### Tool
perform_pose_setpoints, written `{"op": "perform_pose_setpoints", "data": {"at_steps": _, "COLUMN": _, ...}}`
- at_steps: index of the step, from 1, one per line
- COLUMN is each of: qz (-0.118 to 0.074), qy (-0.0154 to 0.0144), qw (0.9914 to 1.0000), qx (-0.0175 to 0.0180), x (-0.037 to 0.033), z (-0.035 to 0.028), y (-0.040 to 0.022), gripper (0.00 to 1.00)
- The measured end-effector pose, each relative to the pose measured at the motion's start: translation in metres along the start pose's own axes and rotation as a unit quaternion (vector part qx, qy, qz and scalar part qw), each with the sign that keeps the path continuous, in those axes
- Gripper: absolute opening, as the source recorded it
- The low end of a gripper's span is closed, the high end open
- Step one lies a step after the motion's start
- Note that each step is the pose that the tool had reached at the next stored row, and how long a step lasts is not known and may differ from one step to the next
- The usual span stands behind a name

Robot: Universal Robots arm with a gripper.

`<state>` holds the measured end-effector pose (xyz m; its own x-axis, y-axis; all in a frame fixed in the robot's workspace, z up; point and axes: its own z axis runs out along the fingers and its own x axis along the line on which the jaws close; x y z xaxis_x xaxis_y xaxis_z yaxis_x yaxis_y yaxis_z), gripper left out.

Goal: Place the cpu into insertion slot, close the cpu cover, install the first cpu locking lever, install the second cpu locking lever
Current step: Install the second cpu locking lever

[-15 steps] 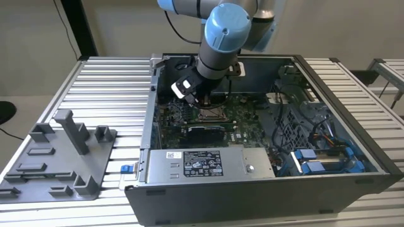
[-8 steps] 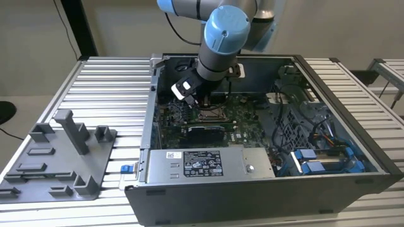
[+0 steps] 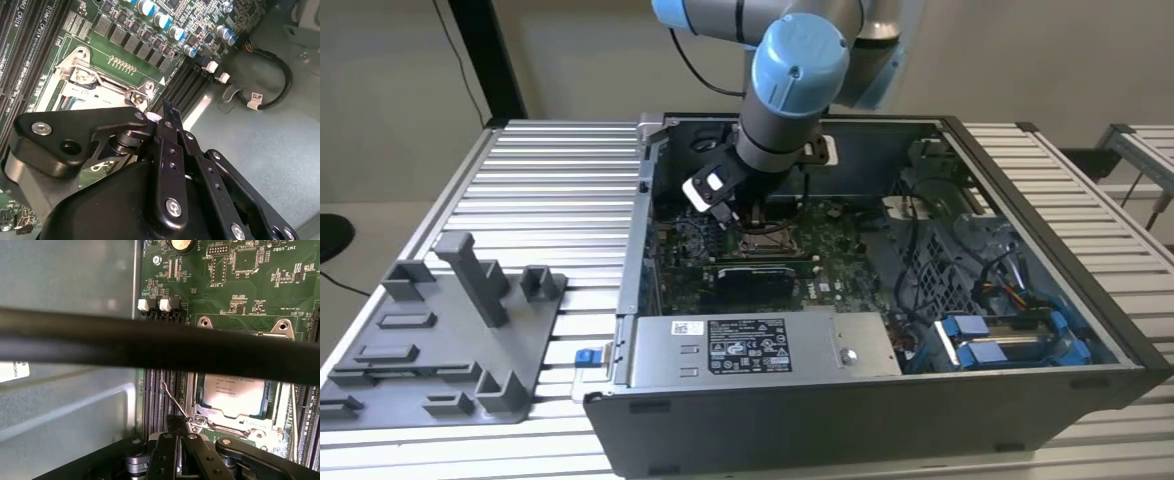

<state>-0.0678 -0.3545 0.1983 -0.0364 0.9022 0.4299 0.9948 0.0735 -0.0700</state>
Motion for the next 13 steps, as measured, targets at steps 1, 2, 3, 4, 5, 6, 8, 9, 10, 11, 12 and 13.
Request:
{"op": "perform_pose_setpoints", "data": {"at_steps": 1, "qz": 0.0, "qy": 0.0, "qw": 1.0, "qx": 0.0, "x": -0.0001, "z": 0.0001, "y": 0.0004, "gripper": 0.0}}
{"op": "perform_pose_setpoints", "data": {"at_steps": 2, "qz": 0.0, "qy": -0.0001, "qw": 1.0, "qx": 0.0, "x": -0.0002, "z": 0.0002, "y": 0.0011, "gripper": 0.0}}
{"op": "perform_pose_setpoints", "data": {"at_steps": 3, "qz": 0.0, "qy": 0.0, "qw": 1.0, "qx": 0.0, "x": -0.0003, "z": 0.0002, "y": 0.002, "gripper": 0.0}}
{"op": "perform_pose_setpoints", "data": {"at_steps": 4, "qz": 0.0, "qy": 0.0, "qw": 1.0, "qx": 0.0, "x": -0.0004, "z": 0.0002, "y": 0.0029, "gripper": 0.0}}
{"op": "perform_pose_setpoints", "data": {"at_steps": 5, "qz": 0.0, "qy": -0.0001, "qw": 1.0, "qx": 0.0, "x": -0.0005, "z": 0.0002, "y": 0.0036, "gripper": 0.0}}
{"op": "perform_pose_setpoints", "data": {"at_steps": 6, "qz": 0.0, "qy": -0.0001, "qw": 1.0, "qx": 0.0, "x": -0.0007, "z": 0.0003, "y": 0.0042, "gripper": 0.0}}
{"op": "perform_pose_setpoints", "data": {"at_steps": 8, "qz": 0.0, "qy": 0.0, "qw": 1.0, "qx": 0.0, "x": -0.0012, "z": 0.0005, "y": 0.0053, "gripper": 0.0}}
{"op": "perform_pose_setpoints", "data": {"at_steps": 9, "qz": 0.0, "qy": 0.0, "qw": 1.0, "qx": 0.0, "x": -0.0014, "z": 0.0006, "y": 0.0057, "gripper": 0.0}}
{"op": "perform_pose_setpoints", "data": {"at_steps": 10, "qz": 0.0, "qy": 0.0, "qw": 1.0, "qx": 0.0, "x": -0.0016, "z": 0.0007, "y": 0.0062, "gripper": 0.0}}
{"op": "perform_pose_setpoints", "data": {"at_steps": 11, "qz": 0.0, "qy": 0.0, "qw": 1.0, "qx": 0.0, "x": -0.0019, "z": 0.0009, "y": 0.0067, "gripper": 0.0}}
{"op": "perform_pose_setpoints", "data": {"at_steps": 12, "qz": 0.0, "qy": 0.0, "qw": 1.0, "qx": 0.0, "x": -0.0022, "z": 0.001, "y": 0.0072, "gripper": 0.0}}
{"op": "perform_pose_setpoints", "data": {"at_steps": 13, "qz": 0.0, "qy": 0.0, "qw": 1.0, "qx": 0.0, "x": -0.0025, "z": 0.0011, "y": 0.0077, "gripper": 0.0}}
